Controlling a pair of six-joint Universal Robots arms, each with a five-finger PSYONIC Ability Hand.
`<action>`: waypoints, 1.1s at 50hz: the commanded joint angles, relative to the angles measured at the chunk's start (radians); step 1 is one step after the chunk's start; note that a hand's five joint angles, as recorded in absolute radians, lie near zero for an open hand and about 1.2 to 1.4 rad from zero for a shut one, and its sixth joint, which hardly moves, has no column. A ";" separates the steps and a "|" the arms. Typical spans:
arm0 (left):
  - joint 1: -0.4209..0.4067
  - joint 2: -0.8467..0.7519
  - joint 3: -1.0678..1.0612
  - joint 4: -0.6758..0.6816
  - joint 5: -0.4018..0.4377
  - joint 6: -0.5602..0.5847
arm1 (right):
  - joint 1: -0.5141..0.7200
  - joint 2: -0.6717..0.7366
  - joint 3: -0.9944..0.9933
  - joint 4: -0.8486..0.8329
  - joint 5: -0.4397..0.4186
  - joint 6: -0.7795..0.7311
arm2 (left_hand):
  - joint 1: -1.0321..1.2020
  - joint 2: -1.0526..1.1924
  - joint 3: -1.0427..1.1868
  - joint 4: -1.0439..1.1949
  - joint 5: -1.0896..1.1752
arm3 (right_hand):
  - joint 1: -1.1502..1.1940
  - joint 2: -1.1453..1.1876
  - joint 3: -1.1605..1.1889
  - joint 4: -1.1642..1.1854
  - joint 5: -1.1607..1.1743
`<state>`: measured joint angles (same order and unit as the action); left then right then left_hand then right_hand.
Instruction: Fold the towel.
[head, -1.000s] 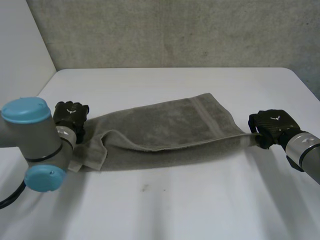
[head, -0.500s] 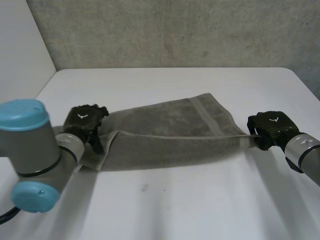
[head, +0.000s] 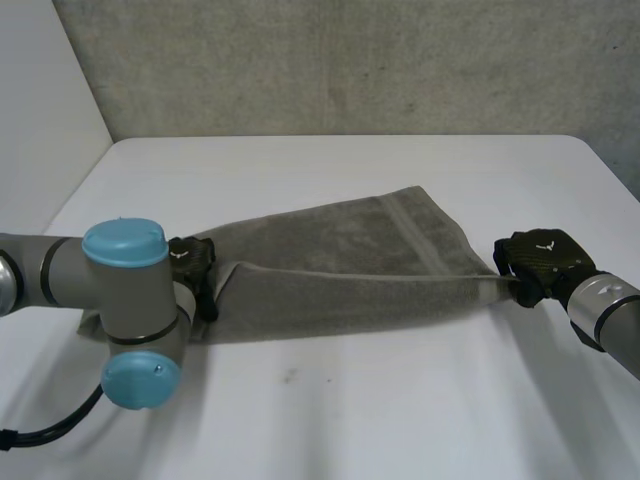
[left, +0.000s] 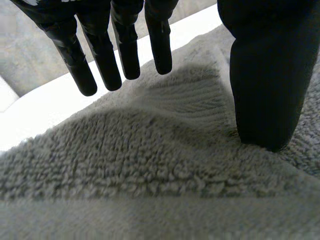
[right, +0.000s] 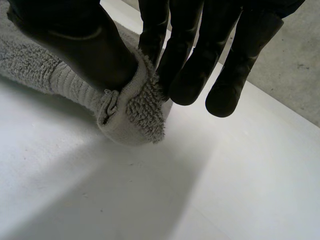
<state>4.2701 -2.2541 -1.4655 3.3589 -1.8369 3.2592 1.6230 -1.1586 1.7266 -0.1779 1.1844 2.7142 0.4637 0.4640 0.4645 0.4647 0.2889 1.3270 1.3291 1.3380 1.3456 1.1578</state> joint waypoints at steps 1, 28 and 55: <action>0.001 -0.015 0.014 0.002 -0.105 0.007 | 0.000 0.000 0.001 0.000 -0.002 0.001 | 0.140 0.140 0.139 0.139 0.141 | 0.069 0.067 0.058 0.051 0.064; 0.010 0.082 -0.010 -0.003 -0.077 0.163 | 0.000 -0.006 -0.008 0.002 -0.009 -0.001 | 0.933 0.932 0.932 0.932 0.933 | 0.069 0.067 0.058 0.051 0.064; 0.134 0.864 -0.167 -0.266 0.311 0.146 | -0.112 -0.463 -0.545 0.500 -0.034 0.001 | 0.933 0.932 0.932 0.932 0.933 | 0.069 0.067 0.058 0.051 0.064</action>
<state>4.3669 -1.5572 -1.6466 3.1802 -1.6163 3.4445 1.5854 -1.5008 1.3259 0.2181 1.1685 2.7165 1.1814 1.2172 1.2150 1.2174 1.0208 1.3281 1.3291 1.3380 1.3455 1.1578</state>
